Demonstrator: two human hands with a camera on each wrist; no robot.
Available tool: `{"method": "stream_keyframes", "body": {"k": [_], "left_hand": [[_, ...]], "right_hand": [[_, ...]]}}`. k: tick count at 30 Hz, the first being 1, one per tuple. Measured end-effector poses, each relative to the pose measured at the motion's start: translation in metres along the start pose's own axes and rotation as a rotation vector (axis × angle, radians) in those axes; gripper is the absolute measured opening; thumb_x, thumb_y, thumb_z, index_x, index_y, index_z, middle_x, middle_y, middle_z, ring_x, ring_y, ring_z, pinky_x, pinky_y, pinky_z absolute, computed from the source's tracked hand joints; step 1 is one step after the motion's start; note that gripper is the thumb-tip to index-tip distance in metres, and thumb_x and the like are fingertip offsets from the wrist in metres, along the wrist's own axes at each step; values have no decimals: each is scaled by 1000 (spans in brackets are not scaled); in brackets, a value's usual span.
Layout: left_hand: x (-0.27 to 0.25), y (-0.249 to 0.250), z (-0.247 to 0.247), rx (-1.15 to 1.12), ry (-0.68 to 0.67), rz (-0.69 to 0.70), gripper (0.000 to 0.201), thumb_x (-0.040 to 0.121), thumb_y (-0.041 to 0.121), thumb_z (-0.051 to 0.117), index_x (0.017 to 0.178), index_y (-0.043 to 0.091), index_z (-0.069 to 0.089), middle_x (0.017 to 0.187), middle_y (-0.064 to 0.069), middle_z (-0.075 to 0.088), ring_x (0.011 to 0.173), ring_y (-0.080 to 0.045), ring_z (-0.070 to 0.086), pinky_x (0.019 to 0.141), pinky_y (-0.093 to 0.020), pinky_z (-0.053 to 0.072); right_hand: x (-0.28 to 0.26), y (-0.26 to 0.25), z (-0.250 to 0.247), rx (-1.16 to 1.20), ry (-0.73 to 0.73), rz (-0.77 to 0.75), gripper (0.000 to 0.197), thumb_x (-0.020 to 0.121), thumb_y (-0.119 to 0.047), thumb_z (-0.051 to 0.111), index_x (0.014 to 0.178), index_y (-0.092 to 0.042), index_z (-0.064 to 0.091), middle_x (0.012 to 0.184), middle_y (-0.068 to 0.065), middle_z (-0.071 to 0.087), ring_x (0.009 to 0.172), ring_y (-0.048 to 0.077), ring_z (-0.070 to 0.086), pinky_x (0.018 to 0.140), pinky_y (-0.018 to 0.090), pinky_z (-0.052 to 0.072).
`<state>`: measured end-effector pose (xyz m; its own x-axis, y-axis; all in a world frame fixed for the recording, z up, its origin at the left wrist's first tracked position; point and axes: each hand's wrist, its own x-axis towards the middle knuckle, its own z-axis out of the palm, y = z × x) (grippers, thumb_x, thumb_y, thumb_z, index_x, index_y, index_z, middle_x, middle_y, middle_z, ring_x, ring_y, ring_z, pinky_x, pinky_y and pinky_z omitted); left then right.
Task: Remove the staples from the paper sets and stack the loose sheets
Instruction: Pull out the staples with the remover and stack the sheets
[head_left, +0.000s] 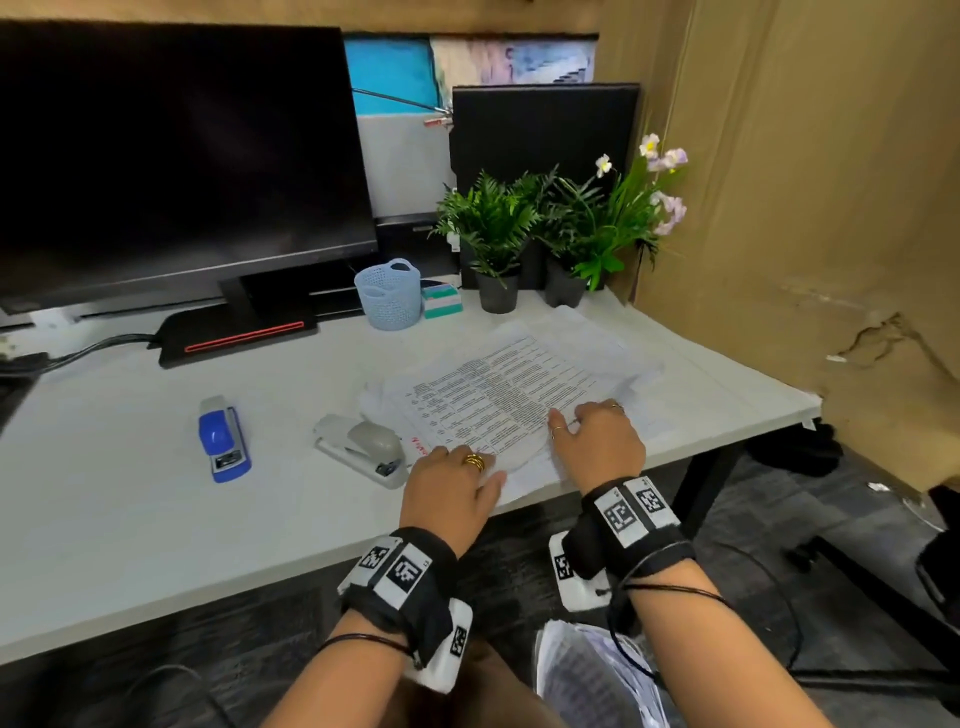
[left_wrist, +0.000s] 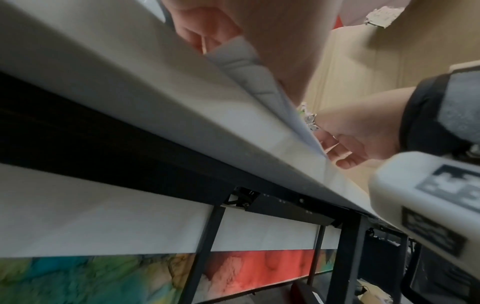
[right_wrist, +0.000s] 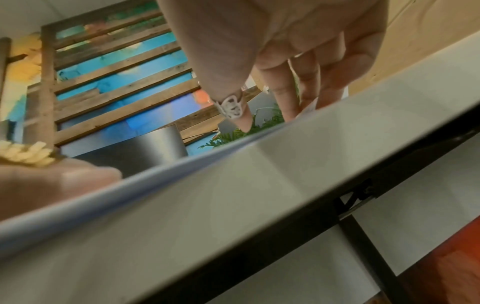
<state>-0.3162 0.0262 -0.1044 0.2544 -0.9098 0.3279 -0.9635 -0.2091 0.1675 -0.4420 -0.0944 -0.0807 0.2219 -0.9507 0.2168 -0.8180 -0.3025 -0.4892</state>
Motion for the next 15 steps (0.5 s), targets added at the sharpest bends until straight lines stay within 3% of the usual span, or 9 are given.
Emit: {"method": "stream_keyframes", "body": {"k": [3,5,7,10,13,15], "left_hand": [[-4,0,3,-126,95,9,41,87,52,44,92,26,75,82,7,70,78,-16,60,70,-21,38],[-6,1,5,-158,113,7,43,83,55,43,82,26,76,74,10,69,71,-14,59,68,-19,38],[-6,-1,6,-212,165,26,44,80,57,47,82,24,75,75,9,69,75,-15,58,71,-17,33],[-7,-4,3,-264,160,42,52,77,62,48,93,20,74,90,6,68,94,-15,54,78,-9,23],[-8,-7,2,-304,74,53,66,78,69,33,103,22,71,101,7,65,104,-13,48,88,-14,27],[-6,-8,2,-380,51,45,63,82,65,28,102,23,71,101,6,63,102,-13,47,89,-21,32]], "right_hand": [[4,-4,-2,31,8,65,52,90,-51,49,122,-11,52,119,11,57,109,27,55,81,34,45],[6,-9,-1,73,17,94,60,86,-48,58,132,-15,38,118,11,59,111,29,53,81,35,44],[9,-13,0,112,30,147,74,81,-41,67,137,-17,26,121,13,57,116,30,49,87,38,39],[13,-13,2,128,36,227,90,79,-34,71,145,-15,13,127,15,52,122,30,42,95,40,29],[15,-10,8,204,108,214,82,80,-23,68,146,-17,20,115,13,58,118,28,40,92,40,24],[15,-11,11,228,152,175,64,83,-17,62,141,-20,34,104,7,63,117,26,37,89,38,22]]}}
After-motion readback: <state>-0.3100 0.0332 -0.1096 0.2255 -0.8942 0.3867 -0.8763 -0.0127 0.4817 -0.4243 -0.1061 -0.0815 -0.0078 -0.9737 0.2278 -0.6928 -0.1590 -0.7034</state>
